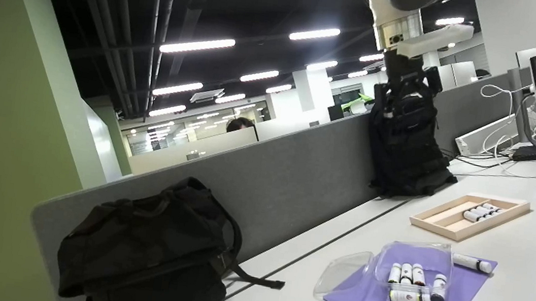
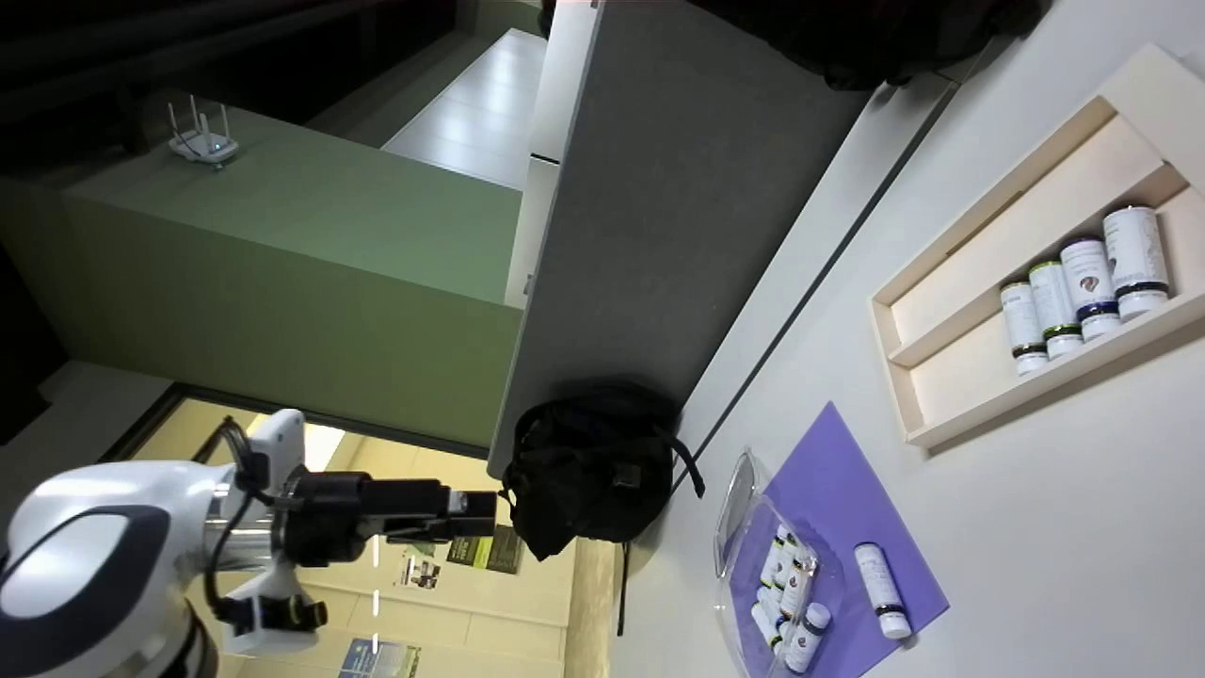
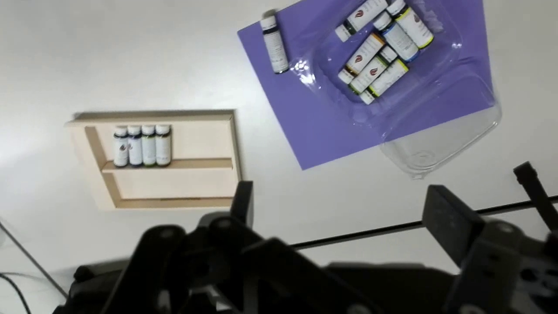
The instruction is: Remove two bottles from the container and place them on the table
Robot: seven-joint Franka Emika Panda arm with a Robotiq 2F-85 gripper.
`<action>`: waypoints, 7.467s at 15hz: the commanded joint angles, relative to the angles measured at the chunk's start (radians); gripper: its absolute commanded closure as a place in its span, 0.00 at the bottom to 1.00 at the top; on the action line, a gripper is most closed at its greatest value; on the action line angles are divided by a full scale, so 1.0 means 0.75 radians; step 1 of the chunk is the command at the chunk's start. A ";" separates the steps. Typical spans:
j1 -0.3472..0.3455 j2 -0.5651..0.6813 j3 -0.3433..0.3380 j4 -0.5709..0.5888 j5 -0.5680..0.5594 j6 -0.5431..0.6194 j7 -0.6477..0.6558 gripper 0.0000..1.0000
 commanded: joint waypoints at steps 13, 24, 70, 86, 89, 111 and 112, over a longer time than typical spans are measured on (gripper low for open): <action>0.018 0.244 0.020 0.017 0.063 0.223 0.326 0.00; 0.177 0.904 -0.110 0.054 0.118 0.586 0.754 0.00; 0.337 0.893 -0.424 0.109 0.094 0.434 0.282 0.66; 0.289 1.092 -0.713 0.110 -0.651 0.766 -0.122 0.41; 0.296 1.092 -0.713 0.114 -0.654 0.766 -0.121 0.66; -0.366 1.253 -0.061 0.079 -0.046 1.070 -0.927 0.04; -0.365 1.242 -0.062 0.080 -0.039 1.056 -0.930 0.00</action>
